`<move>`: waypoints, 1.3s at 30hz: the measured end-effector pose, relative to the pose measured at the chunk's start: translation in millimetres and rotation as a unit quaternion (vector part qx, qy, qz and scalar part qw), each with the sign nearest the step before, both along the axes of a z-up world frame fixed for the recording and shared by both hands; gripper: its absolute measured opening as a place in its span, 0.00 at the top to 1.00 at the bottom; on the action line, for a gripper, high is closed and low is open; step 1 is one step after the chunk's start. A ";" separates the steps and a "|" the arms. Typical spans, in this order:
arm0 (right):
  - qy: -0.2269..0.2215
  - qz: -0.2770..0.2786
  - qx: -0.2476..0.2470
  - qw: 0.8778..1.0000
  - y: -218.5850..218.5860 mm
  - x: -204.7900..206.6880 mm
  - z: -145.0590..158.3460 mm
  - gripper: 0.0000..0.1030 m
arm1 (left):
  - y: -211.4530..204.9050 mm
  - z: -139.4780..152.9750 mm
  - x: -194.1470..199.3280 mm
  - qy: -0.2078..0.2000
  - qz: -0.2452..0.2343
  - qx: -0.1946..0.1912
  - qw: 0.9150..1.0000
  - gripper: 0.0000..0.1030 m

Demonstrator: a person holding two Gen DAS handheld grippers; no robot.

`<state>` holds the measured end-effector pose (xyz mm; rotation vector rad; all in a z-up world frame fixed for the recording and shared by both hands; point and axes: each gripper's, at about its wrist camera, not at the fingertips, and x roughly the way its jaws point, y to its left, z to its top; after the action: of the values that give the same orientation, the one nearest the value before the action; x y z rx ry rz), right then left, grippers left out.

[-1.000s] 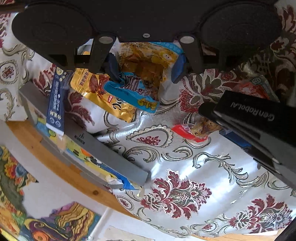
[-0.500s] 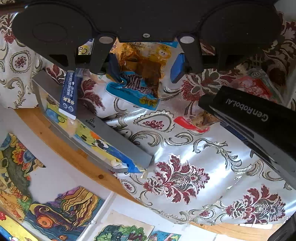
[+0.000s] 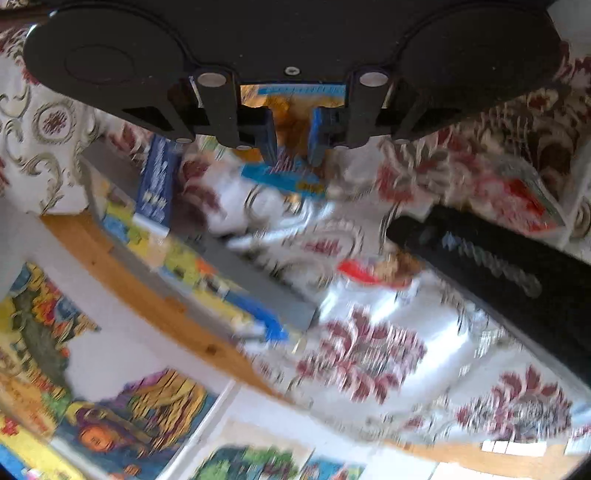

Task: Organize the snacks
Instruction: 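Close the left tool on the quail-egg bag while the right tool grips the snack pack, then carry the quail-egg bag and snack pack over the grey tray with both tools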

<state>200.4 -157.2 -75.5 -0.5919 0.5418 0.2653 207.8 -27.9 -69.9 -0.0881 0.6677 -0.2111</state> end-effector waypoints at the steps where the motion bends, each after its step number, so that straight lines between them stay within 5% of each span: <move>1: 0.011 -0.004 0.008 1.000 -1.4 1.2 -1.5 0.67 | 0.5 -1.4 -0.8 0.002 0.001 0.000 1.000 0.56; 2: 0.021 -0.009 0.019 1.000 -3.5 2.9 -2.3 0.50 | 0.7 -3.3 -0.9 0.006 0.003 0.000 1.000 0.56; 5: 0.016 -0.028 0.038 0.999 -6.6 7.0 -3.9 0.24 | 3.1 -7.0 0.1 0.012 0.009 -0.004 1.000 0.56; 9: 0.002 -0.024 0.021 0.999 1.8 18.9 -15.2 0.24 | 5.9 -7.4 2.4 0.010 0.016 -0.006 1.000 0.56; 16: 0.009 -0.024 0.001 1.000 6.9 30.8 -34.6 0.39 | 4.9 -3.4 8.7 0.008 0.025 -0.016 1.000 0.56; 25: -0.019 -0.018 -0.030 0.999 10.4 23.3 -36.3 0.42 | -1.9 4.5 6.2 -0.001 0.022 -0.014 1.000 0.56; 27: -0.030 -0.019 -0.029 0.999 10.4 18.3 -31.8 0.49 | -3.0 7.0 5.6 -0.004 0.022 -0.015 1.000 0.56; 29: -0.046 -0.016 -0.031 0.998 10.8 14.6 -25.4 0.70 | -4.3 9.6 4.7 -0.010 0.023 -0.014 1.000 0.56; 39: -0.054 0.004 -0.044 0.998 15.7 7.5 -24.5 0.76 | -4.6 7.5 3.4 -0.004 0.026 -0.015 1.000 0.56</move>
<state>208.0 -141.5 -100.0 -0.6898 0.4480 0.2163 211.2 -32.5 -62.3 -0.1343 0.6541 -0.1707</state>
